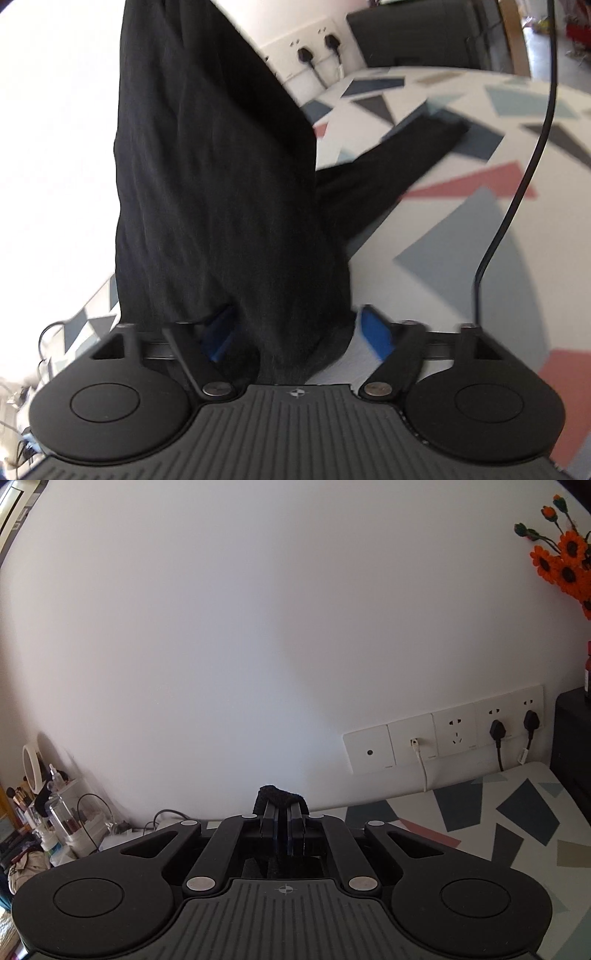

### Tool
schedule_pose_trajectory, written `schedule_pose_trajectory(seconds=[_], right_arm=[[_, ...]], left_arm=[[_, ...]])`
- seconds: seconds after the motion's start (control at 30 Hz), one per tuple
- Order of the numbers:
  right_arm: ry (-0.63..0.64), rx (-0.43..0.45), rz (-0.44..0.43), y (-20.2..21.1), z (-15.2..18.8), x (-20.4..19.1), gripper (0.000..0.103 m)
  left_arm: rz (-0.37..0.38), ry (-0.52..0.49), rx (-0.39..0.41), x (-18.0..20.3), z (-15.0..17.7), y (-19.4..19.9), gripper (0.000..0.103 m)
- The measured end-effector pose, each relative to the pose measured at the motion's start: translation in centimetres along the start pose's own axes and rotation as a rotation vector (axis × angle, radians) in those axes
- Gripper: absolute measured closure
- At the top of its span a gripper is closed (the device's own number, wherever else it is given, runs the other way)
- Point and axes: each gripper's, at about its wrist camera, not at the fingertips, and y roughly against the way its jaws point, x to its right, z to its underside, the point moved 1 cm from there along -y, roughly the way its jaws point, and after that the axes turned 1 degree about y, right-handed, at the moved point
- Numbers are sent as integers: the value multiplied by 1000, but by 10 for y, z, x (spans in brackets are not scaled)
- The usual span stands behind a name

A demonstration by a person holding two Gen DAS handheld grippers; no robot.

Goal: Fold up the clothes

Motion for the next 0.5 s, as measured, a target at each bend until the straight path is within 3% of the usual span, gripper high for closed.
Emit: schedule_pose_trajectory(seconds=[0.03, 0.1, 0.17, 0.37, 0.5], right_arm=[[-11, 1, 1, 1, -1, 3, 100], [-34, 6, 9, 2, -1, 10, 100], [-54, 16, 27, 3, 0, 18, 100], [-152, 36, 18, -2, -2, 40, 100], [-179, 73, -65, -2, -13, 30, 100]], left_arm=[[0, 28, -12, -5, 3, 1, 98], [3, 119, -9, -23, 7, 13, 97], [-46, 194, 47, -45, 9, 40, 98], [-252, 471, 267, -142, -1, 150, 98], [-357, 660, 445, -204, -11, 223, 99]])
